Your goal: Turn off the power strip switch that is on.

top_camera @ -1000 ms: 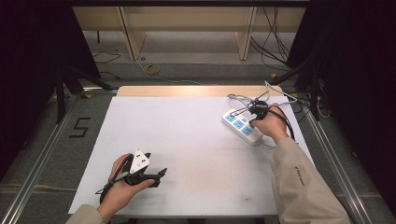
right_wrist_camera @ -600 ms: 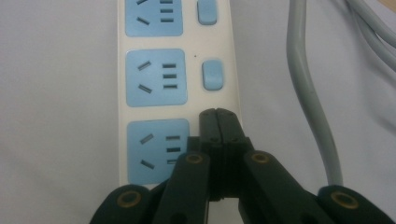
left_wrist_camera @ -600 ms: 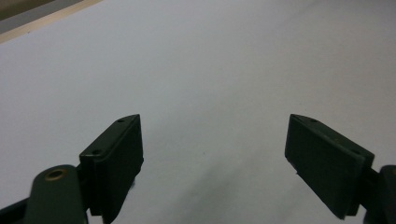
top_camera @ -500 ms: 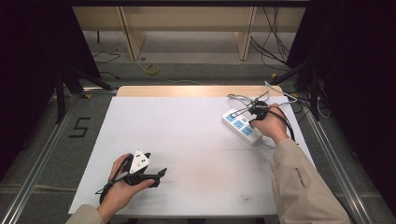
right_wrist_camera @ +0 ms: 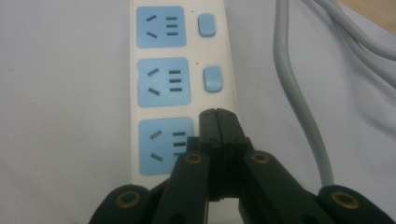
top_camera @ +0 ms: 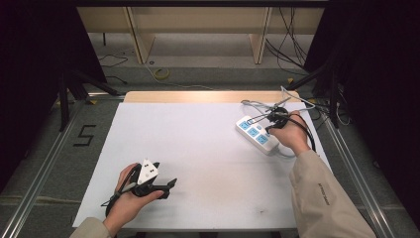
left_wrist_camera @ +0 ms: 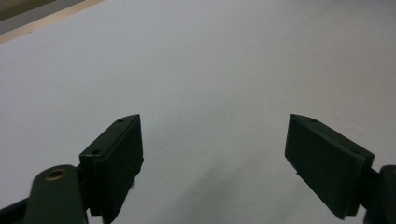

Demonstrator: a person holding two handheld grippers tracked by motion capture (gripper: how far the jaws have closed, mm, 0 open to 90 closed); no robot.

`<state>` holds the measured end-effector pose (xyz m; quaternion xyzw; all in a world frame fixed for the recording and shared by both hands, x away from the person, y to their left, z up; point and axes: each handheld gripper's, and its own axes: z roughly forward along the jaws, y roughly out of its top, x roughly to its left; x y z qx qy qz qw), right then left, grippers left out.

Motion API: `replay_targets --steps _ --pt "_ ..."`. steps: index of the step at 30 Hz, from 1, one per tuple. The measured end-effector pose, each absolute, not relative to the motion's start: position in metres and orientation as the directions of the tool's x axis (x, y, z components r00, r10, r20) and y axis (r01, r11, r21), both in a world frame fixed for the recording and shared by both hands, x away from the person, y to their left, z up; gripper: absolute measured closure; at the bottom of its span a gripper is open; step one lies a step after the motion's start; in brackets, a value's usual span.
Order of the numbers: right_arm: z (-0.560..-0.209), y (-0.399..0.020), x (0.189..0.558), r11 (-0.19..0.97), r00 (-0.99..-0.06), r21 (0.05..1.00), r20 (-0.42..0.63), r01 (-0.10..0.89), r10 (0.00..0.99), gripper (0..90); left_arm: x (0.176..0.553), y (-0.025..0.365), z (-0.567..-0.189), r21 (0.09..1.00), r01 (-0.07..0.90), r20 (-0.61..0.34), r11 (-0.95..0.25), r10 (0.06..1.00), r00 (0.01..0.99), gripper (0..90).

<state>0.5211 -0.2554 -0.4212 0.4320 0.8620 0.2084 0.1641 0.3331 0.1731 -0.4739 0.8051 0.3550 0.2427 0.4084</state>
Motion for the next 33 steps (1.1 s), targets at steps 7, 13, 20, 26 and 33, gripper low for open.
replay_targets --steps 7,13,20,26,33 --pt "-0.420 -0.255 0.514 0.529 -0.575 0.525 -0.089 0.667 0.813 90.0 0.333 0.173 -0.474 0.829 0.374 0.102 -0.415 0.770 0.630 19.2" --pt "-0.421 -0.253 0.507 0.542 -0.586 0.530 -0.101 0.652 0.804 87.9 0.333 0.173 -0.474 0.830 0.373 0.102 -0.415 0.770 0.630 19.2" --pt "-0.423 -0.249 0.497 0.550 -0.596 0.541 -0.108 0.636 0.796 84.9 0.333 0.173 -0.474 0.831 0.375 0.099 -0.412 0.771 0.629 19.2" --pt "-0.424 -0.245 0.487 0.543 -0.595 0.565 -0.111 0.621 0.796 80.5 0.333 0.173 -0.474 0.829 0.376 0.099 -0.414 0.771 0.629 19.2" --pt "-0.422 -0.239 0.474 0.524 -0.595 0.606 -0.102 0.598 0.797 74.8 0.333 0.173 -0.474 0.830 0.376 0.098 -0.413 0.771 0.629 19.1"
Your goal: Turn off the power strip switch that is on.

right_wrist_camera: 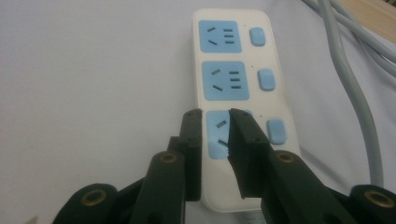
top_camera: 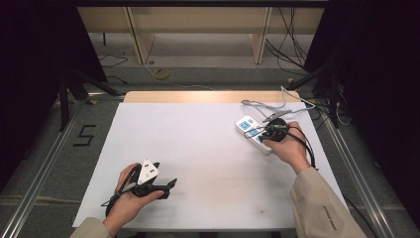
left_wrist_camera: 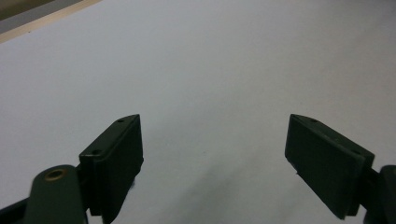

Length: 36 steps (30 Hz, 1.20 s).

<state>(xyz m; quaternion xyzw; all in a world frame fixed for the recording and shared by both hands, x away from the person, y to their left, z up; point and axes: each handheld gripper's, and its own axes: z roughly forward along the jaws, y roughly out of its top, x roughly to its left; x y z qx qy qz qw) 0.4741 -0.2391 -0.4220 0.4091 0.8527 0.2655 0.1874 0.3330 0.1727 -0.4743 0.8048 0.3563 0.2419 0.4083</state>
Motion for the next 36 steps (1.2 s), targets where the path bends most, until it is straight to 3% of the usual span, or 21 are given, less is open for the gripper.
replay_targets --steps 6,36 --pt "-0.419 -0.234 0.464 0.510 -0.603 0.634 -0.085 0.581 0.793 68.5 0.333 0.173 -0.474 0.829 0.376 0.099 -0.413 0.771 0.629 19.1" --pt "-0.423 -0.218 0.409 0.439 -0.675 0.761 -0.002 0.477 0.737 53.3 0.333 0.173 -0.475 0.830 0.378 0.093 -0.410 0.771 0.630 19.1"
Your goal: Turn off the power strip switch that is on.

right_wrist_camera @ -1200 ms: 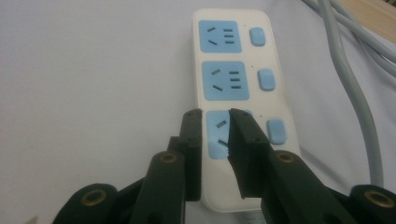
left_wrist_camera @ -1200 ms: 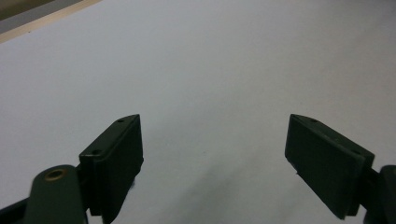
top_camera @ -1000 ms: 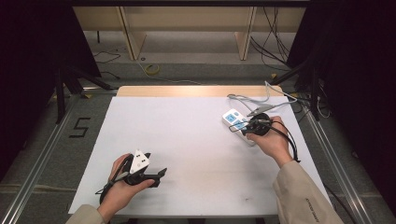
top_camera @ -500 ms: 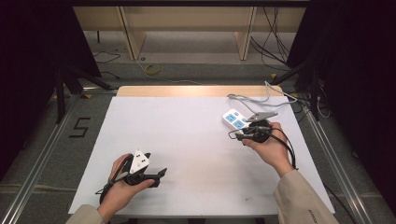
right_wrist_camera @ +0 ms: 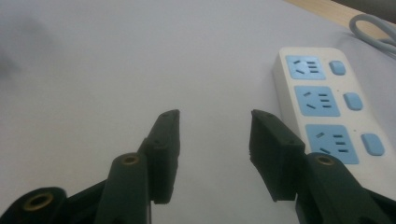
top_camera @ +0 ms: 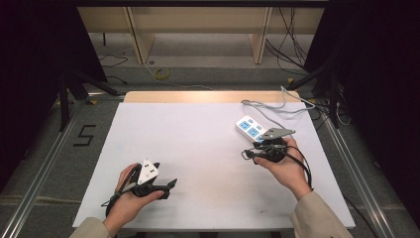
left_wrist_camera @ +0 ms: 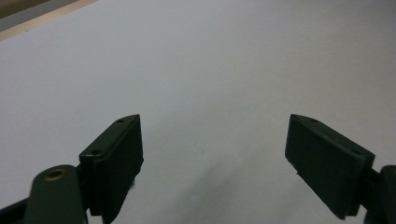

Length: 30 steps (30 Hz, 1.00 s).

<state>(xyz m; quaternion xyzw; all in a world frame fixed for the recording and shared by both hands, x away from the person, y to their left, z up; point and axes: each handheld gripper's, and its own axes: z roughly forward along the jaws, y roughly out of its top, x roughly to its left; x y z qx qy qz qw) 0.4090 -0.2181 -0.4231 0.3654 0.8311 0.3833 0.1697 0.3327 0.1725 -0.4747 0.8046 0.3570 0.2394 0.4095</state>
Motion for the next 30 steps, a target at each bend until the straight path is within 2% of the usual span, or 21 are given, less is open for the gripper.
replay_targets --steps 17,30 --pt "-0.434 -0.219 0.382 0.389 -0.691 0.807 0.032 0.444 0.722 43.5 0.332 0.172 -0.474 0.833 0.378 0.083 -0.404 0.767 0.637 19.0" --pt "-0.450 -0.228 0.367 0.343 -0.706 0.837 0.071 0.426 0.705 39.6 0.330 0.172 -0.474 0.832 0.376 0.079 -0.409 0.757 0.648 18.9"
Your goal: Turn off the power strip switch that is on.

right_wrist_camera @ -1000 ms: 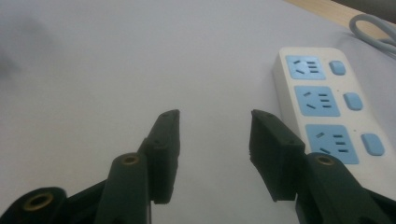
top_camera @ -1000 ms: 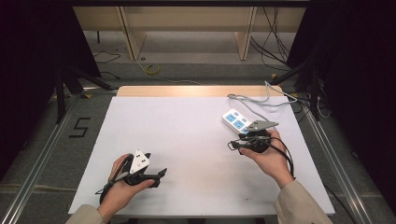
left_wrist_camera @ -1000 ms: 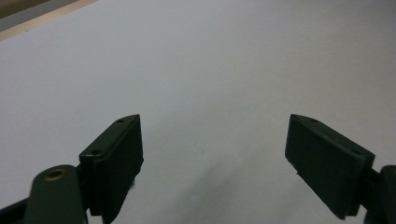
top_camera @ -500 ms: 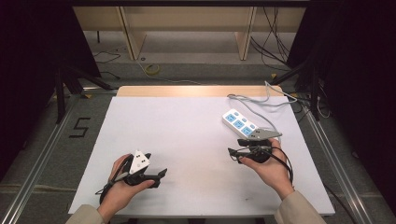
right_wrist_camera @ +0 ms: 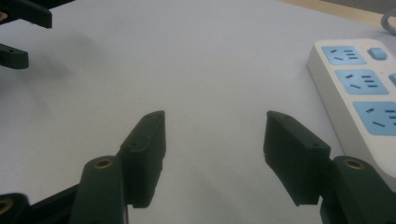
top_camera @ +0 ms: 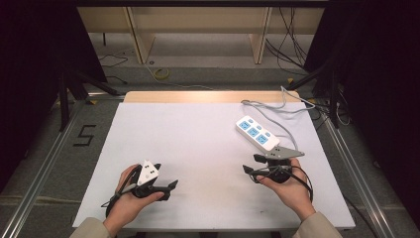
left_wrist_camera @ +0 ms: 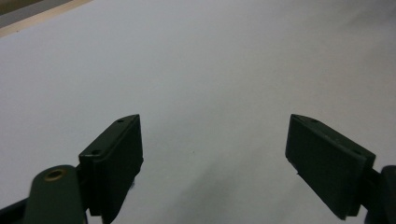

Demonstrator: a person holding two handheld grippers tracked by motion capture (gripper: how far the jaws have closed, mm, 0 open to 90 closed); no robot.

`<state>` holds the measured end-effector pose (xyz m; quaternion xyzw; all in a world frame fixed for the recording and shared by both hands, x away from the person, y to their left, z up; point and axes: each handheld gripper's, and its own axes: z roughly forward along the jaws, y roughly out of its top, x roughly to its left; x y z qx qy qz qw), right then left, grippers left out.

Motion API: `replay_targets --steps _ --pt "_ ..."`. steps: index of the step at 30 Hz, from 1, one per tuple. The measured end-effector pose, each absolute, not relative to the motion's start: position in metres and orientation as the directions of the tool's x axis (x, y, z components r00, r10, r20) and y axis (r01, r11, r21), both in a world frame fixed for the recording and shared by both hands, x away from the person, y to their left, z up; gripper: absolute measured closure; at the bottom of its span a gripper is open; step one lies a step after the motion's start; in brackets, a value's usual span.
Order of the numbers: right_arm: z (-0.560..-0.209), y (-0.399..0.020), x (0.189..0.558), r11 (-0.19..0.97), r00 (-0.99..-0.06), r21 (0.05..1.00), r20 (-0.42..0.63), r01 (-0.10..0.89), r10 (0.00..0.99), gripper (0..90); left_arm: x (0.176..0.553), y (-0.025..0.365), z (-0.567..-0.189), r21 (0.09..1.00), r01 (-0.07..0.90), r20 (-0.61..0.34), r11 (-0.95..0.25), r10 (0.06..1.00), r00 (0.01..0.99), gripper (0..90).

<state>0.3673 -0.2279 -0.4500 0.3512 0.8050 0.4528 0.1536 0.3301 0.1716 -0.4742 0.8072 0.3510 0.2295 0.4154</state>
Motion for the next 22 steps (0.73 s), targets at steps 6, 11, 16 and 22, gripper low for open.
replay_targets --steps 6,11,16,22 --pt "-0.459 -0.232 0.361 0.312 -0.712 0.858 0.086 0.408 0.697 38.1 0.330 0.172 -0.474 0.829 0.376 0.083 -0.415 0.756 0.650 18.9" --pt "-0.464 -0.236 0.355 0.277 -0.704 0.878 0.091 0.391 0.704 38.0 0.330 0.172 -0.475 0.828 0.377 0.084 -0.416 0.756 0.650 18.9" --pt "-0.467 -0.236 0.349 0.278 -0.705 0.882 0.082 0.381 0.705 37.9 0.330 0.172 -0.475 0.826 0.379 0.082 -0.417 0.755 0.651 18.8" --pt "-0.470 -0.236 0.348 0.285 -0.704 0.879 0.077 0.382 0.706 37.4 0.331 0.171 -0.476 0.825 0.382 0.079 -0.416 0.755 0.651 18.8"
